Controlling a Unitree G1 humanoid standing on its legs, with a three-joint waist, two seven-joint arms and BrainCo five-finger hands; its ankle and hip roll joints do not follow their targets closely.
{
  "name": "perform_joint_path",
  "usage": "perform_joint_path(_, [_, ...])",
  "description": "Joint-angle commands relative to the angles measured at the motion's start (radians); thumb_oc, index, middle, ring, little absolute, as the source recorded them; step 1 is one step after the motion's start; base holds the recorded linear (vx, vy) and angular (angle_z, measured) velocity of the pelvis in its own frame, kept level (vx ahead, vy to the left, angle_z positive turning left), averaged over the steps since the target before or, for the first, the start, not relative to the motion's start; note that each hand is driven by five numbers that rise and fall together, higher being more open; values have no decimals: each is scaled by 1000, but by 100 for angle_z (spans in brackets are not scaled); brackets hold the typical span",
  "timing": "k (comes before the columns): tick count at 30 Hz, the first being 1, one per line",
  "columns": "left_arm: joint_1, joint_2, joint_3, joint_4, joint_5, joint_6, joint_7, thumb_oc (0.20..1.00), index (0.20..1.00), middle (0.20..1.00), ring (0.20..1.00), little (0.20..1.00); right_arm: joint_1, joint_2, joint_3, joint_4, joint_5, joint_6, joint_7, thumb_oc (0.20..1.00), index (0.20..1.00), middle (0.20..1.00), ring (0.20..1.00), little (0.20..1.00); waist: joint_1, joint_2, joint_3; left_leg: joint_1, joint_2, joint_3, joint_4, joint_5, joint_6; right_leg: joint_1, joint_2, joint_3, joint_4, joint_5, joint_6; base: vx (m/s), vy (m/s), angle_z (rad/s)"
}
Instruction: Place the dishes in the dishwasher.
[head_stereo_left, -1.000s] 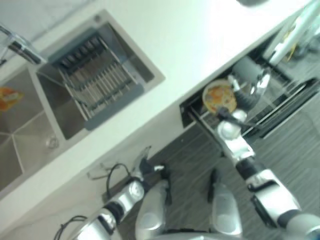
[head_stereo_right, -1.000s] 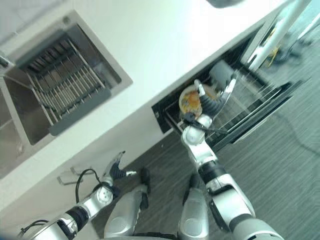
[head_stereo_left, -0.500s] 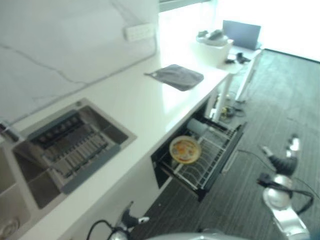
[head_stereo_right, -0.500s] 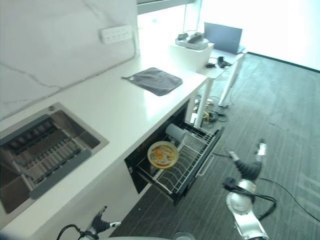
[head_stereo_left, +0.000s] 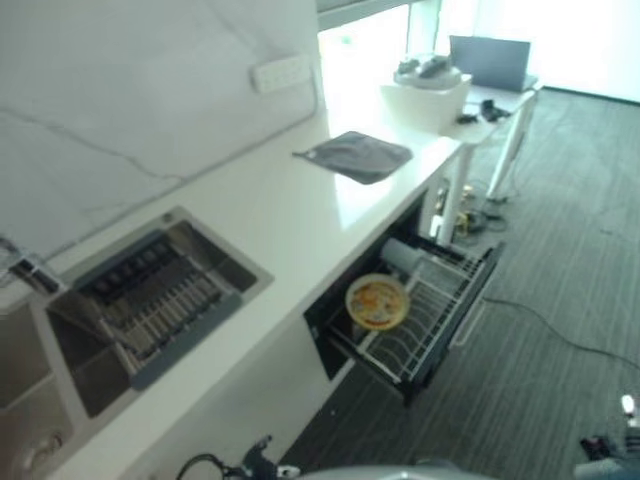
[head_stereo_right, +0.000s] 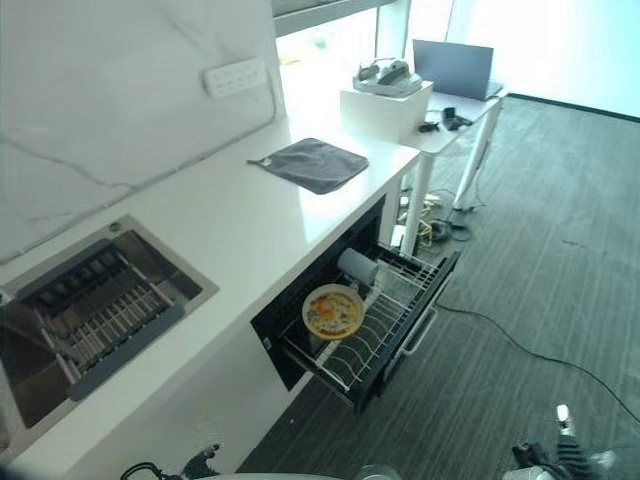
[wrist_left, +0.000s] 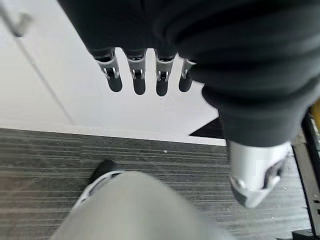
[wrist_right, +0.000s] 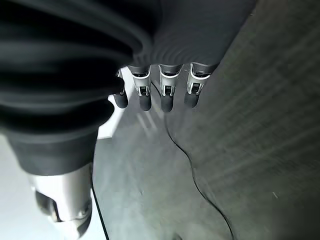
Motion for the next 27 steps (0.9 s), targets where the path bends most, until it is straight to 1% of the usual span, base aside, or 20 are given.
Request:
perform_joint_path(1, [-84,33,21,-36,-31,-9,13,1000,1000,1000,1000,1000,-129,-7,73,-78,94,105,231,1000,1000,1000,1000,1000,35,-46,93,-42,-47,-23,93,-7,57,34,-8,-87,65,23,-63,-25,-33,14])
perform_joint_path(2, [-101,35,16,-40,-38,-9,13,1000,1000,1000,1000,1000,-155,-9,93,-71,108,115,247,1000,1000,1000,1000,1000,40,-42,104,-58,-50,-31,104,-7,58,19,-11,-90,84,18,-65,-94,-28,14])
perform_joint_path(4, [-161,38,-8,-53,-73,-23,29,1000,1000,1000,1000,1000,-245,-18,138,-50,79,99,298,1000,1000,1000,1000,1000,60,-28,154,-121,-60,-59,148,-10,61,-39,-16,-92,157,-4,-76,-200,-32,19])
perform_joint_path(5, [-188,40,-16,-64,-77,-20,32,1000,1000,1000,1000,1000,-283,-20,157,-44,76,107,327,1000,1000,1000,1000,1000,68,-24,174,-152,-66,-71,170,-11,64,-69,-19,-92,191,-14,-82,-204,-32,24])
perform_joint_path(7, [-231,48,-27,-81,-84,-19,39,1000,1000,1000,1000,1000,-360,-18,184,-32,73,153,385,1000,1000,1000,1000,1000,81,-16,213,-209,-76,-92,212,-11,67,-124,-22,-91,260,-33,-93,-142,-21,22])
perform_joint_path(8, [-247,52,-30,-90,-84,-19,39,1000,1000,1000,1000,1000,-389,-15,201,-31,80,160,398,1000,1000,1000,1000,1000,89,-16,229,-227,-86,-111,239,-32,60,-138,-25,-80,302,-65,-89,-142,-12,20])
perform_joint_path(9, [-259,56,-32,-94,-83,-24,40,1000,1000,1000,1000,1000,-415,-13,209,-27,83,171,422,1000,1000,1000,1000,1000,94,-10,244,-258,-85,-109,253,-11,68,-161,-27,-94,323,-53,-103,-28,-33,25])
perform_joint_path(10, [-270,60,-36,-100,-76,-25,39,1000,1000,1000,1000,1000,-442,-11,217,-24,89,182,448,1000,1000,1000,1000,1000,101,-11,257,-270,-97,-127,276,-35,61,-169,-31,-83,355,-84,-97,-78,-23,25])
perform_joint_path(11, [-279,64,-41,-109,-69,-23,36,1000,1000,1000,1000,1000,-467,-10,224,-25,94,187,460,1000,1000,1000,1000,1000,106,-9,267,-286,-102,-133,289,-34,61,-183,-34,-84,376,-90,-100,-20,-28,21])
perform_joint_path(15, [-303,88,-63,-134,-41,-51,34,1000,1000,1000,1000,1000,-587,-30,264,-43,80,224,524,1000,1000,1000,1000,1000,135,2,311,-350,-119,-153,324,-22,62,-237,-43,-85,442,-109,-106,-77,5,10])
perform_joint_path(19, [-304,124,-80,-169,-5,-71,31,1000,1000,1000,1000,1000,-667,-60,297,-70,63,235,532,1000,1000,1000,1000,1000,161,8,339,-378,-132,-170,331,-14,67,-265,-48,-87,466,-114,-104,-11,19,17])
perform_joint_path(22, [-316,149,-97,-201,22,-87,42,1000,1000,1000,1000,1000,-756,-104,314,-59,43,243,511,1000,1000,1000,1000,1000,185,12,361,-401,-140,-184,331,-9,74,-293,-47,-91,479,-111,-100,-30,13,22])
perform_joint_path(23, [-318,151,-99,-204,23,-86,43,1000,1000,1000,1000,1000,-766,-108,316,-58,42,244,507,1000,1000,1000,1000,1000,187,13,363,-404,-141,-185,331,-9,74,-295,-47,-91,480,-111,-99,-18,8,19])
perform_joint_path(27, [-353,171,-119,-237,31,-83,55,1000,1000,1000,1000,1000,-910,-164,367,-34,-19,278,439,1000,1000,1000,1000,1000,219,14,393,-434,-146,-199,324,2,80,-332,-46,-104,489,-102,-91,-21,46,16])
